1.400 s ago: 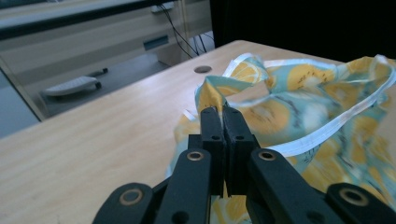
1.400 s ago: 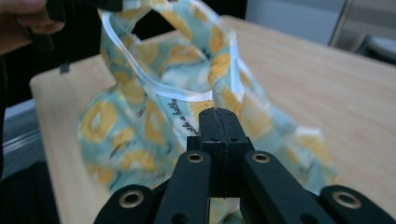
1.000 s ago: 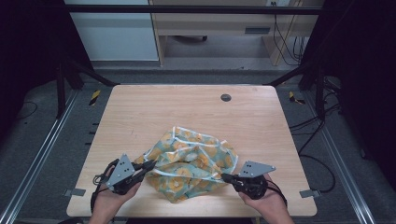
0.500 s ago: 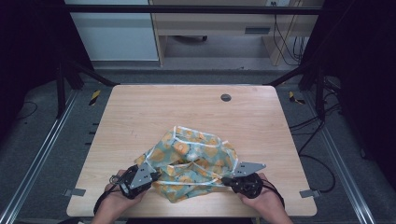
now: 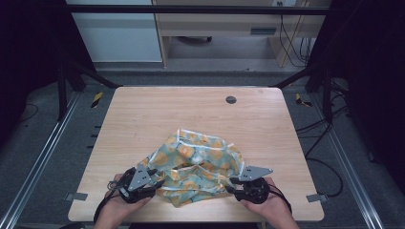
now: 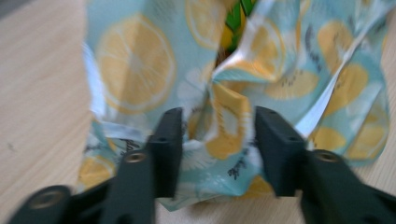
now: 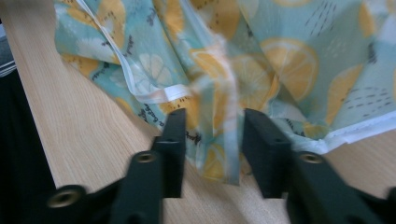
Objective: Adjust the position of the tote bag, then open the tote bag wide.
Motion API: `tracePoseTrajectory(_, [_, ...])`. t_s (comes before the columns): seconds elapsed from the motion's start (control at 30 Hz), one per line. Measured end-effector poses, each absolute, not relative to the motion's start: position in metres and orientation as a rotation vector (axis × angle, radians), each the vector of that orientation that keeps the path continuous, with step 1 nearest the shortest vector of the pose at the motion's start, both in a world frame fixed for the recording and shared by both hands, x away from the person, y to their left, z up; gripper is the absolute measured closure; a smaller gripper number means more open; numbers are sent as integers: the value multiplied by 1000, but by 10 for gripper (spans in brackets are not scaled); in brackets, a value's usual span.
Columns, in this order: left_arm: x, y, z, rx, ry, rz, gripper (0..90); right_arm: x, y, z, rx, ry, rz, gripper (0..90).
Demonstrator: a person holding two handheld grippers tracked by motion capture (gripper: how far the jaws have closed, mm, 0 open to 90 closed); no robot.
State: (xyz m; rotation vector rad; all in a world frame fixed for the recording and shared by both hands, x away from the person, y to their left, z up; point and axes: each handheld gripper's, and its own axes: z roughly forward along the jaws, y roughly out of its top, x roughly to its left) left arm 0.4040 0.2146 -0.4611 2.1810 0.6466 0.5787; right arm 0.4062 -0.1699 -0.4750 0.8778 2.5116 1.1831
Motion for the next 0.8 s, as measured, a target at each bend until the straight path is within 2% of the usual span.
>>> tracePoseTrajectory(0.03, [404,215,-461,2181,647,579,464,406,-170,-475,878,2512,1183,576])
tracePoseTrajectory(0.07, [403,216,-458,2167,653,583,464,405,-170,-472,872,2499,1194,535])
tracePoseTrajectory(0.13, [401,218,-451,2109,672,566,356,401,-169,-463,854,2478,1197,375])
tracePoseTrajectory(0.17, [401,218,-451,2109,672,566,353,401,-169,-463,854,2478,1197,375])
tracePoseTrajectory(0.2, [399,218,-446,2099,655,579,346,399,-169,-454,834,2462,1218,325])
tracePoseTrajectory(0.4, [394,211,-429,2079,607,584,339,399,-170,-427,790,2411,1267,286])
tracePoseTrajectory(0.53, [400,190,-413,2105,546,573,362,419,-157,-402,717,2384,1244,360])
tracePoseTrajectory(0.63, [405,175,-415,2134,506,564,379,434,-147,-400,696,2384,1201,351])
tracePoseTrajectory(0.67, [410,161,-421,2171,472,570,379,449,-135,-404,692,2407,1153,324])
tracePoseTrajectory(0.8, [418,146,-433,2200,456,539,372,463,-114,-418,662,2470,1081,260])
